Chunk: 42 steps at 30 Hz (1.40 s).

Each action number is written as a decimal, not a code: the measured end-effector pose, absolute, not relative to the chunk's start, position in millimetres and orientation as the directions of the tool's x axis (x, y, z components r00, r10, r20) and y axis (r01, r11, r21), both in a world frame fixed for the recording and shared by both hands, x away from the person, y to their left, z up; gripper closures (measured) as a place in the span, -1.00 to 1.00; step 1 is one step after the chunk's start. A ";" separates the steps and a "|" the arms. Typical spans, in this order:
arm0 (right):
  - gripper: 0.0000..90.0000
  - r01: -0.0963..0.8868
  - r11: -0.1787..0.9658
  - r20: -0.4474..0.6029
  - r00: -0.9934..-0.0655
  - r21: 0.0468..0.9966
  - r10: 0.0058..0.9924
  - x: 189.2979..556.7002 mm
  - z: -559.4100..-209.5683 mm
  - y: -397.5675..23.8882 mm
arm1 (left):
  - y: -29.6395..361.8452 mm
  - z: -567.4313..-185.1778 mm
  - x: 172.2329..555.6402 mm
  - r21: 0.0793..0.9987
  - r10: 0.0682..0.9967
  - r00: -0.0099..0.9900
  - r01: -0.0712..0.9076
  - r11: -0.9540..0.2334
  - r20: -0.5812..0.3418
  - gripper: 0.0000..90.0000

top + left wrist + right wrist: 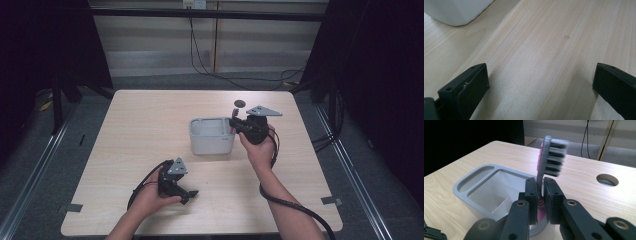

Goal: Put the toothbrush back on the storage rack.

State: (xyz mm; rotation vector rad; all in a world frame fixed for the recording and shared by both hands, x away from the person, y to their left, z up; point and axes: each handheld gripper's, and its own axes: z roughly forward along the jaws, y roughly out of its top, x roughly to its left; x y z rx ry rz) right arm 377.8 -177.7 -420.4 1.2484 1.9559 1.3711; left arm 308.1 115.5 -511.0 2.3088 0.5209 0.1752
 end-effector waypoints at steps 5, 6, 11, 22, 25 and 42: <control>0.80 0.418 0.099 0.133 -0.492 0.903 0.860 378.2 -420.7 -178.2 | 115.5 -511.0 308.0 0.704 0.419 0.908 0.316 -0.636 -0.030 -1.00; 0.80 0.417 0.100 0.132 -0.491 0.904 0.861 378.2 -420.6 -178.2 | 115.5 -511.0 308.0 0.704 0.419 0.908 0.316 -0.636 -0.030 -1.00; 0.79 0.416 0.103 0.127 -0.489 0.903 0.863 378.5 -420.3 -178.8 | 115.5 -511.0 308.1 0.704 0.419 0.908 0.316 -0.636 -0.030 -1.00; 0.58 0.415 0.096 0.130 -0.482 0.905 0.866 377.4 -417.7 -180.0 | 115.5 -511.0 308.1 0.704 0.419 0.908 0.316 -0.636 -0.029 -1.00; 0.39 0.414 0.094 0.126 -0.473 0.905 0.872 377.3 -416.4 -181.4 | 115.6 -510.9 308.1 0.703 0.418 0.908 0.316 -0.637 -0.029 -1.00; -0.10 0.437 0.104 0.140 -0.492 0.894 0.859 378.0 -411.2 -185.1 | 115.6 -510.9 308.2 0.703 0.417 0.908 0.314 -0.638 -0.028 -1.00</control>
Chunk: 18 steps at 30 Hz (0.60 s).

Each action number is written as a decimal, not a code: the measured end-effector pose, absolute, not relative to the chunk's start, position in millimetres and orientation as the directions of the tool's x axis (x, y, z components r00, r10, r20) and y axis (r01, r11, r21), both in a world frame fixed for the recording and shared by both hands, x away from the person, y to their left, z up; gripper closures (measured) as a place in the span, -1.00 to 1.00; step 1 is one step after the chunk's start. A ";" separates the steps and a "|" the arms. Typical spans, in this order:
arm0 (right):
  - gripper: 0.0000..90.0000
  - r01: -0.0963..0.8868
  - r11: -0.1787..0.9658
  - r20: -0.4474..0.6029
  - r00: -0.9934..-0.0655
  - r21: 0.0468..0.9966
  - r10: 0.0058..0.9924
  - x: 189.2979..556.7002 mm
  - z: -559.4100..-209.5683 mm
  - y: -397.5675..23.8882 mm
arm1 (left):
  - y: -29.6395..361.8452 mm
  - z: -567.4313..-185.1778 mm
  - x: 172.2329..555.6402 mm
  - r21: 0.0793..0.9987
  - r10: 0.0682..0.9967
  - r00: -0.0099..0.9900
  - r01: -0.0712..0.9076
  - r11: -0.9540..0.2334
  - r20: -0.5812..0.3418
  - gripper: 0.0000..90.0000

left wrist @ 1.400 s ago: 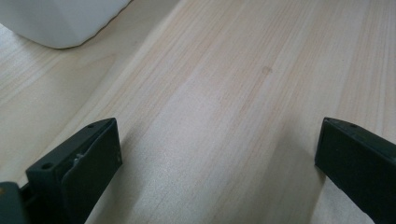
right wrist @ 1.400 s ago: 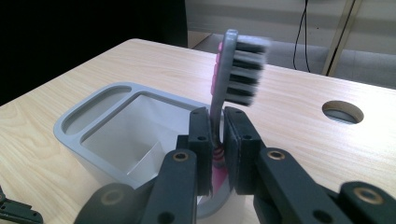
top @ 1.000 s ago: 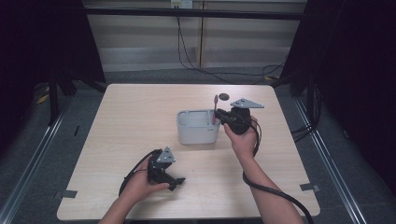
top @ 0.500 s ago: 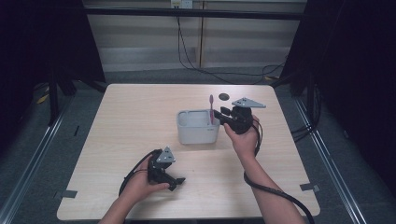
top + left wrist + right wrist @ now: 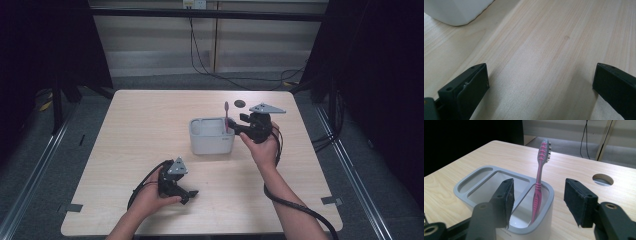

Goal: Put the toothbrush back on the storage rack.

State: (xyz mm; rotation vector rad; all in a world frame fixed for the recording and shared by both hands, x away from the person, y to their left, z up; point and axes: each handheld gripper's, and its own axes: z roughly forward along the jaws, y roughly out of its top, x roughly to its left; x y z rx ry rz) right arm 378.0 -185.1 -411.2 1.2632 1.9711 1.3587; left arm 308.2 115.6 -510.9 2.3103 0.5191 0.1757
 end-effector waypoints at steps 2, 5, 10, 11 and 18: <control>-0.13 0.440 0.105 0.146 -0.498 0.892 0.855 377.9 -411.0 -186.2 | 115.6 -510.9 308.1 0.703 0.418 0.908 0.315 -0.637 -0.028 -1.00; -0.17 0.436 0.096 0.153 -0.502 0.895 0.851 376.7 -410.6 -188.6 | 115.6 -510.9 308.1 0.703 0.418 0.908 0.315 -0.637 -0.028 -1.00; -0.26 0.441 0.081 0.169 -0.500 0.894 0.849 375.6 -409.4 -193.1 | 115.6 -510.9 308.1 0.704 0.418 0.908 0.315 -0.637 -0.028 -1.00; -0.27 0.440 0.082 0.169 -0.502 0.894 0.848 375.1 -409.2 -193.8 | 115.6 -510.9 308.1 0.703 0.418 0.908 0.315 -0.637 -0.028 -1.00; -0.53 0.441 0.130 0.155 -0.554 0.888 0.818 371.9 -410.2 -196.6 | 115.5 -511.0 308.1 0.704 0.418 0.908 0.315 -0.636 -0.029 -1.00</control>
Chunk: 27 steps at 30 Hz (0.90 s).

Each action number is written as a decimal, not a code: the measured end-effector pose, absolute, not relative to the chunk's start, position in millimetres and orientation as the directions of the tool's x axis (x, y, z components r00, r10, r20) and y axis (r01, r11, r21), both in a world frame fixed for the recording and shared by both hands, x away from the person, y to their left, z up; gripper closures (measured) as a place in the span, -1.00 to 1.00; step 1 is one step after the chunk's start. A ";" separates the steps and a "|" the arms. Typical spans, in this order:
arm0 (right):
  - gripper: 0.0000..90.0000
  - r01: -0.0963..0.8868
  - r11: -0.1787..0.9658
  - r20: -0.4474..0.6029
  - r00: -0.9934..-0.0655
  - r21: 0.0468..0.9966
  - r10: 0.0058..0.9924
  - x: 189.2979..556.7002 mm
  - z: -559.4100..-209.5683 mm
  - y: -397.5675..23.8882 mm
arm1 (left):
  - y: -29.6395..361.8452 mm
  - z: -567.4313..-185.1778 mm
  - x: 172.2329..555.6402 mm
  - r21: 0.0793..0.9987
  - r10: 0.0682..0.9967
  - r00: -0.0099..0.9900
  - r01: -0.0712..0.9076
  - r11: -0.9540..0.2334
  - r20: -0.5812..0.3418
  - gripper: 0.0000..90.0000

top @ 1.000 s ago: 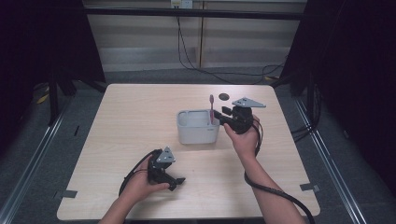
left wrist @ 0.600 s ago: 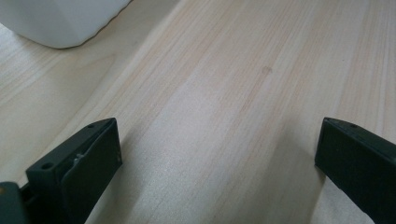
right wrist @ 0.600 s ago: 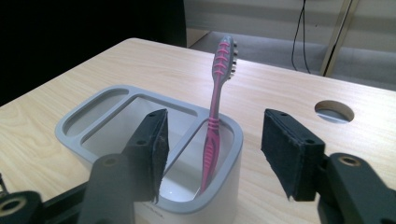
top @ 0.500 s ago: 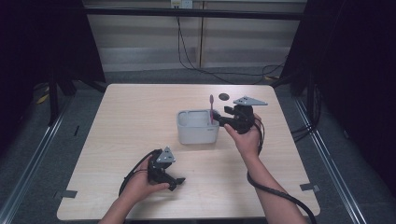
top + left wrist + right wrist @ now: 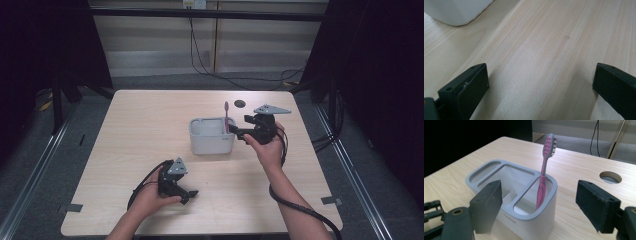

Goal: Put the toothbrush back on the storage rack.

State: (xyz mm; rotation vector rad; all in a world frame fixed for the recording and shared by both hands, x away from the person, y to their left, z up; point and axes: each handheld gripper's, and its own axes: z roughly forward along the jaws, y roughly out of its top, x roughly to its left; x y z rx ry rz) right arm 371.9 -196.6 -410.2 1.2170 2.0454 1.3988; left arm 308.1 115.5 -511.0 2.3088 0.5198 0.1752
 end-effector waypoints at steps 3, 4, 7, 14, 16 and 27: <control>-0.57 0.437 0.145 0.147 -0.567 0.887 0.811 369.7 -410.6 -196.4 | 115.6 -511.0 308.1 0.704 0.418 0.908 0.315 -0.637 -0.029 -1.00; -0.57 0.435 0.154 0.140 -0.571 0.887 0.809 369.1 -410.6 -196.3 | 115.6 -510.9 308.1 0.703 0.418 0.908 0.315 -0.637 -0.029 -1.00; -0.60 0.440 0.173 0.136 -0.587 0.881 0.798 366.6 -409.8 -197.8 | 115.6 -510.9 308.1 0.703 0.418 0.908 0.315 -0.637 -0.029 -1.00; -0.60 0.442 0.177 0.138 -0.593 0.879 0.793 363.4 -407.5 -202.8 | 115.5 -511.0 308.1 0.704 0.419 0.908 0.316 -0.636 -0.030 -1.00; -0.60 0.442 0.179 0.136 -0.592 0.879 0.795 362.3 -407.4 -204.7 | 115.4 -511.1 308.0 0.705 0.420 0.907 0.318 -0.634 -0.031 -1.00; -0.60 0.462 0.180 0.148 -0.589 0.869 0.795 357.7 -406.9 -216.6 | 115.5 -511.0 308.1 0.704 0.419 0.908 0.316 -0.636 -0.029 -1.00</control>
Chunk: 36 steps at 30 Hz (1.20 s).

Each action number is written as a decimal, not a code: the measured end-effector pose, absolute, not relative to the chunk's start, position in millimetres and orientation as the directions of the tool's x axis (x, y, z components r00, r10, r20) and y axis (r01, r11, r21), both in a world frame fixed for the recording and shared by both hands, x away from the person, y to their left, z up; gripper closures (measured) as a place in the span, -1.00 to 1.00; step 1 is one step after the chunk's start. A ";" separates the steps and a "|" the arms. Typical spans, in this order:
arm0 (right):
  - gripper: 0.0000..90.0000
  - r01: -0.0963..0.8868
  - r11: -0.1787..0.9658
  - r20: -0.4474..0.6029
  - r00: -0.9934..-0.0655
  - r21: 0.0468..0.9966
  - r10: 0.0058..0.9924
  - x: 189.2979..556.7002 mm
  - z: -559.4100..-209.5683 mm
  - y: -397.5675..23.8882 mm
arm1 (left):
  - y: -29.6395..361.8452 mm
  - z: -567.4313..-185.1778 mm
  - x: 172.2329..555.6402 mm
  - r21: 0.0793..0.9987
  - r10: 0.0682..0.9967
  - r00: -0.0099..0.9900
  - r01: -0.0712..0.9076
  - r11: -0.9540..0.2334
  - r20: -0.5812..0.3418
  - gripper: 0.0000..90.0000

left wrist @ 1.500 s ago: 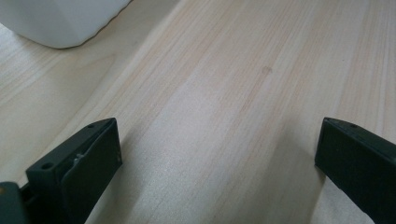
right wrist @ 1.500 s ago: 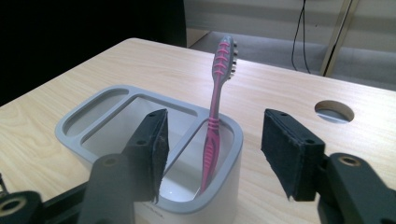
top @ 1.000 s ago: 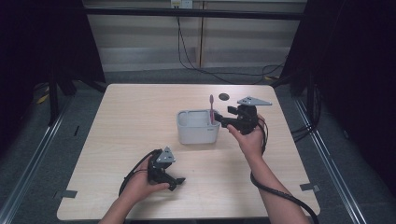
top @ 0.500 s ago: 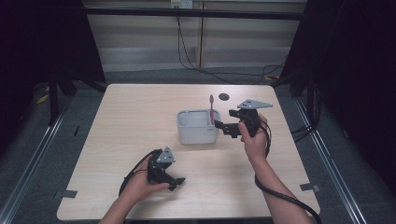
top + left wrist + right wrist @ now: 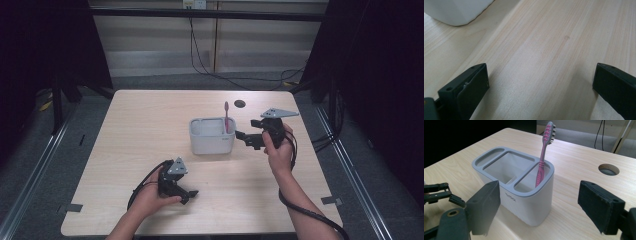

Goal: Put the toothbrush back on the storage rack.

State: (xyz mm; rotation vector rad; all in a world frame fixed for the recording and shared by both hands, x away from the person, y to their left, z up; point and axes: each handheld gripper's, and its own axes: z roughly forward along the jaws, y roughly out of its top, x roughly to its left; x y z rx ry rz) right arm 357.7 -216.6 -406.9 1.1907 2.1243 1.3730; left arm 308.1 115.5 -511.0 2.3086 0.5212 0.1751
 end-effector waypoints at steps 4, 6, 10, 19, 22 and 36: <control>-0.61 0.465 0.181 0.155 -0.597 0.867 0.787 356.3 -406.9 -218.2 | 115.5 -511.0 308.1 0.704 0.419 0.908 0.316 -0.636 -0.029 -1.00; -0.61 0.466 0.183 0.157 -0.599 0.865 0.785 355.4 -407.2 -218.5 | 115.5 -511.0 308.1 0.704 0.418 0.908 0.316 -0.636 -0.029 -1.00; -0.61 0.469 0.190 0.159 -0.607 0.862 0.778 354.0 -407.7 -219.1 | 115.5 -511.0 308.1 0.704 0.419 0.908 0.316 -0.636 -0.029 -1.00; -0.61 0.478 0.190 0.167 -0.609 0.858 0.775 350.1 -411.2 -223.9 | 115.5 -511.0 308.1 0.704 0.419 0.908 0.316 -0.636 -0.029 -1.00; -0.61 0.482 0.188 0.170 -0.606 0.856 0.777 349.0 -413.0 -227.0 | 115.5 -511.0 308.1 0.704 0.419 0.908 0.316 -0.636 -0.029 -1.00; -0.61 0.505 0.202 0.168 -0.594 0.839 0.787 339.0 -427.4 -242.8 | 115.5 -511.0 308.1 0.704 0.419 0.908 0.316 -0.636 -0.029 -1.00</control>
